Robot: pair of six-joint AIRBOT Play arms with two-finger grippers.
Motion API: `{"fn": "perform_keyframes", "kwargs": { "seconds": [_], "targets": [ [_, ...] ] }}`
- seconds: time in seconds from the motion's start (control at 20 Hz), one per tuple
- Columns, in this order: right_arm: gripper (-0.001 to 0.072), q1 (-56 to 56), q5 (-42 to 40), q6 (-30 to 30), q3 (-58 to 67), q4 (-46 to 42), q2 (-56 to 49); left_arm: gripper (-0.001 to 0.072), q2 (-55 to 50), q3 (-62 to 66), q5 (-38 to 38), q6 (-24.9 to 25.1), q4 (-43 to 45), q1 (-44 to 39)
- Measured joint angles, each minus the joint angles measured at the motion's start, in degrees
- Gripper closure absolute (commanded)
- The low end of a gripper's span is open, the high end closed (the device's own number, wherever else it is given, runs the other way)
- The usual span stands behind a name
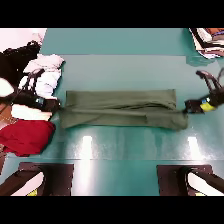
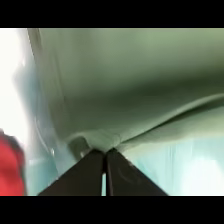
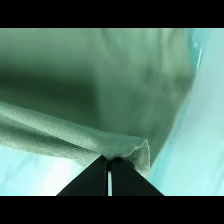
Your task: Fold the shirts.
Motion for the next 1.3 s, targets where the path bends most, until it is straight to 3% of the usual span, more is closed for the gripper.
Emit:
{"fn": "perform_keyframes", "kwargs": {
  "seconds": [0.3,0.35,0.4,0.45,0.55,0.6,0.65,0.7,0.8,1.1,1.3],
  "targets": [
    [0.0688,1.2,-3.9,0.0,17.9,0.2,-19.0,0.0684,-17.9,11.1,11.3,0.7,-0.1,0.1],
    [0.0528,1.3,-4.1,0.1,20.5,0.2,-21.6,0.0573,-20.2,12.6,12.5,0.8,-0.1,0.1],
    [0.0370,1.3,-4.3,0.1,22.8,0.1,-23.8,0.0289,-21.8,13.9,13.5,1.0,0.1,0.1],
    [0.0352,1.1,-4.4,0.1,25.2,0.6,-26.0,0.0130,-23.1,15.1,14.3,1.1,0.4,0.2],
    [0.0343,0.2,-4.3,-0.1,29.3,4.0,-29.2,0.0132,-24.6,17.5,14.5,1.1,0.3,0.1],
    [0.0343,-0.6,-3.8,-0.5,30.8,6.1,-30.2,0.0180,-24.9,18.8,13.7,1.1,0.3,0.1],
    [0.0341,-1.8,-2.9,-1.1,31.9,7.9,-31.0,0.0322,-25.0,20.2,12.1,1.1,0.5,0.1],
    [0.0278,-3.0,-1.9,-1.7,32.5,9.5,-31.4,0.0466,-24.9,21.4,10.5,1.1,0.6,0.2],
    [0.0079,-5.8,0.8,-2.9,32.2,12.2,-31.5,0.0660,-24.5,23.1,6.9,1.2,0.3,0.1],
    [0.0053,-14.7,3.2,-6.4,21.0,18.1,-30.3,0.0686,-24.0,24.6,2.8,1.6,-4.5,-2.6],
    [0.0056,-16.6,-0.9,-10.6,12.8,24.0,-30.2,0.0686,-24.2,24.8,3.7,1.6,-5.7,-7.5]
  ]
}}
